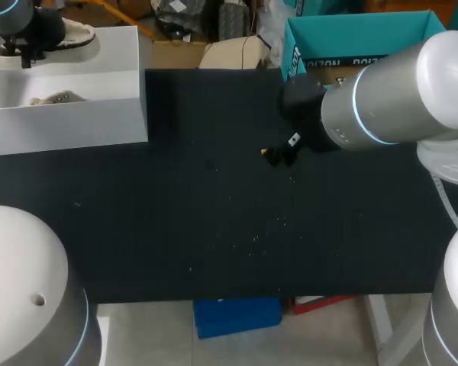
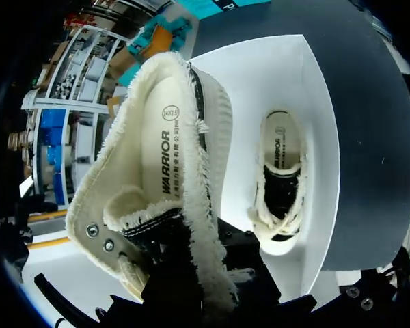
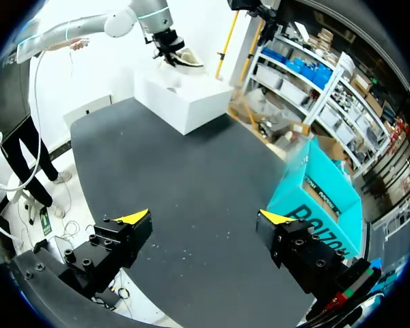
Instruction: Take the shoe out of the shoebox, open the shoe tongue, remove and reinsert the insole, then place the shoe into the shoebox
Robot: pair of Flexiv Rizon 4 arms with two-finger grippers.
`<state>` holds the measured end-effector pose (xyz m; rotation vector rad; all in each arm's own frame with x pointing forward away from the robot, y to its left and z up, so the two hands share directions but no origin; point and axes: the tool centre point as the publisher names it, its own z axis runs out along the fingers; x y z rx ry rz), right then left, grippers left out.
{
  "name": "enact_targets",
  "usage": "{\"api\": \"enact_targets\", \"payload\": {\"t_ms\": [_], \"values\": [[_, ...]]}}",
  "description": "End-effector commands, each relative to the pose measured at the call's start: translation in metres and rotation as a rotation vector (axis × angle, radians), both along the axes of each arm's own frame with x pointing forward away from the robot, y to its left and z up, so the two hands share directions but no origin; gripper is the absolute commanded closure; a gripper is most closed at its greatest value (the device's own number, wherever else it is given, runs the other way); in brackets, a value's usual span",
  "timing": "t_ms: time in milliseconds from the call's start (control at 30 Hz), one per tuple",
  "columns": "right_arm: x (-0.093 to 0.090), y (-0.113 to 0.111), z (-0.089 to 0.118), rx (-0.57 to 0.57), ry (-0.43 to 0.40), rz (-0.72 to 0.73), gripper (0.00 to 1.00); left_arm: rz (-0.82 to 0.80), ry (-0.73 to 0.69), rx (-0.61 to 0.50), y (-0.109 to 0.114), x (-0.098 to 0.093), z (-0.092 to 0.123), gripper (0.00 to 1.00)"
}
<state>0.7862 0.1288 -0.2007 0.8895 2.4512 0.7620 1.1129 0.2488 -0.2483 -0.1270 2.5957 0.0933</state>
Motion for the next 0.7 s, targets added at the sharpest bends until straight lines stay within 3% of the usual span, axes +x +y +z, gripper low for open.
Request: {"api": "enact_targets", "payload": {"t_ms": [33, 700], "values": [[0.000, 0.001, -0.001, 0.001, 0.001, 0.000, 0.00, -0.003, 0.019, 0.005, -0.001, 0.015, -0.015, 1.00], [0.000, 0.001, -0.001, 0.001, 0.001, 0.000, 0.00, 0.026, 0.098, 0.017, 0.000, 0.059, -0.128, 1.00]]}}
